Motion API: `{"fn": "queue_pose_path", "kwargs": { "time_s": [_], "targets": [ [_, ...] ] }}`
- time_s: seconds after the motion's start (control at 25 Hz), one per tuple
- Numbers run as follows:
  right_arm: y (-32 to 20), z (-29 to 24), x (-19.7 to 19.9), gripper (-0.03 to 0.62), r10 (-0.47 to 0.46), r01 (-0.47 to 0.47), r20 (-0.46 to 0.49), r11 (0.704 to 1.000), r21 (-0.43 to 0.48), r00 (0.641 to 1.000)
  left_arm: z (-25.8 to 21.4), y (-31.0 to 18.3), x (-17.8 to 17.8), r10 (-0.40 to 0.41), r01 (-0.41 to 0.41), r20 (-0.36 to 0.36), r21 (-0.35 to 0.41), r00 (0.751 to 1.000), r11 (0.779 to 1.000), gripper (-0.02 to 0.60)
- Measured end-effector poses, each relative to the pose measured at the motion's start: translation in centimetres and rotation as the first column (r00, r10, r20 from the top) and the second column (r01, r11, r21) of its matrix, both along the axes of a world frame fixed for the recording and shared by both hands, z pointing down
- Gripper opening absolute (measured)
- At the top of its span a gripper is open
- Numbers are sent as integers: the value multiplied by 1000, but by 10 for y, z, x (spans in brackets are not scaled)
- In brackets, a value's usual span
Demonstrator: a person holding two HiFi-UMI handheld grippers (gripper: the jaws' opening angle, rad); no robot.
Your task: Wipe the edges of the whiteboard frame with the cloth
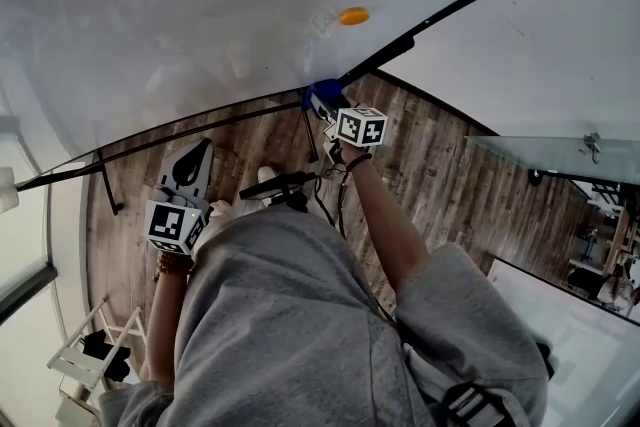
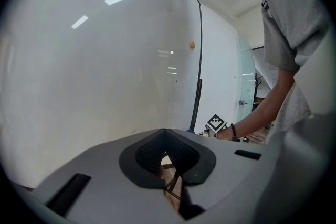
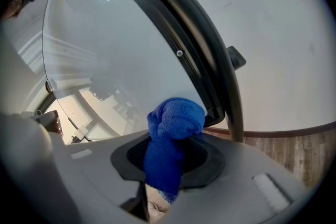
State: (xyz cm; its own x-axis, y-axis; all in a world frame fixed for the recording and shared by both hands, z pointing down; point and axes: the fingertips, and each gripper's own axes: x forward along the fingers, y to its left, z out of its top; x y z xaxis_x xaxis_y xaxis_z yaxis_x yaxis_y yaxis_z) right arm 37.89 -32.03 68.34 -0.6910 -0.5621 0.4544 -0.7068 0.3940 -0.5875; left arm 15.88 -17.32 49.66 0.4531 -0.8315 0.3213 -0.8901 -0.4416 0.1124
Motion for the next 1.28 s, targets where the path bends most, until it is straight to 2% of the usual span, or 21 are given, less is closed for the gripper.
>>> {"fn": "queue_pose_path", "kwargs": {
  "time_s": [1.28],
  "targets": [
    [12,3,-43,117,-91,91,6,996,-19,996,-2,6,-27,-47,48,12,-13,999,999,6]
  ]
}}
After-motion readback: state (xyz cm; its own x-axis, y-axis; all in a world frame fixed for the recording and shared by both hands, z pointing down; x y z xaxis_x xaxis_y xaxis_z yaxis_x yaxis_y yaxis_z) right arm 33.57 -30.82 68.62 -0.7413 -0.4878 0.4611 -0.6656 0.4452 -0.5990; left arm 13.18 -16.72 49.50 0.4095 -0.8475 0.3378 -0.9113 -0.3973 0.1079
